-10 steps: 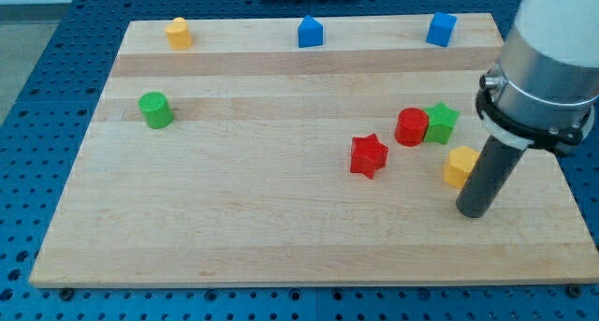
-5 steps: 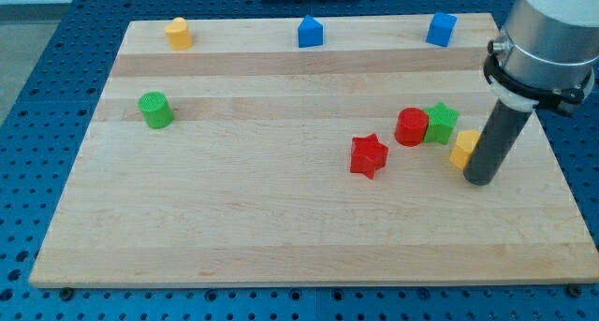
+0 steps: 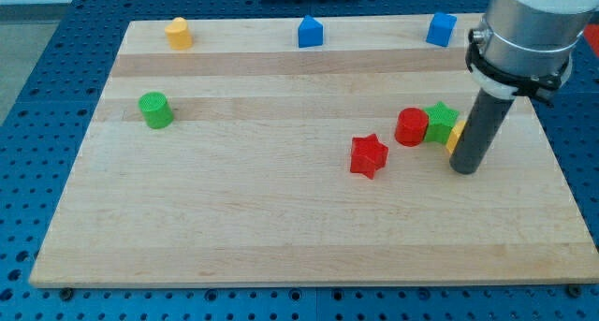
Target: Move the yellow hexagon towards the green star
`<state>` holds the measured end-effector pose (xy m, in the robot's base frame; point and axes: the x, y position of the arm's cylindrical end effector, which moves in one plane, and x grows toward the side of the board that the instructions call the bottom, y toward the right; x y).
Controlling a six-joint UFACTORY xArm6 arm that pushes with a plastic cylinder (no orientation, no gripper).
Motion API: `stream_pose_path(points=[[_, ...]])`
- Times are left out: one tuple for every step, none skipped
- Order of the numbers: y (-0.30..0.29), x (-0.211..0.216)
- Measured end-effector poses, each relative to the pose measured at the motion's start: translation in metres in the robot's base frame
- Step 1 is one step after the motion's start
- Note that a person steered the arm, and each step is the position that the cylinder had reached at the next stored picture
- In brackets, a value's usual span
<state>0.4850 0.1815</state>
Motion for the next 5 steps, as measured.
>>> stream_pose_path(points=[[0.002,-0.004],[0.014,-0.004],[0.024,-0.004],[0.024,-0.004],[0.024,-0.005]])
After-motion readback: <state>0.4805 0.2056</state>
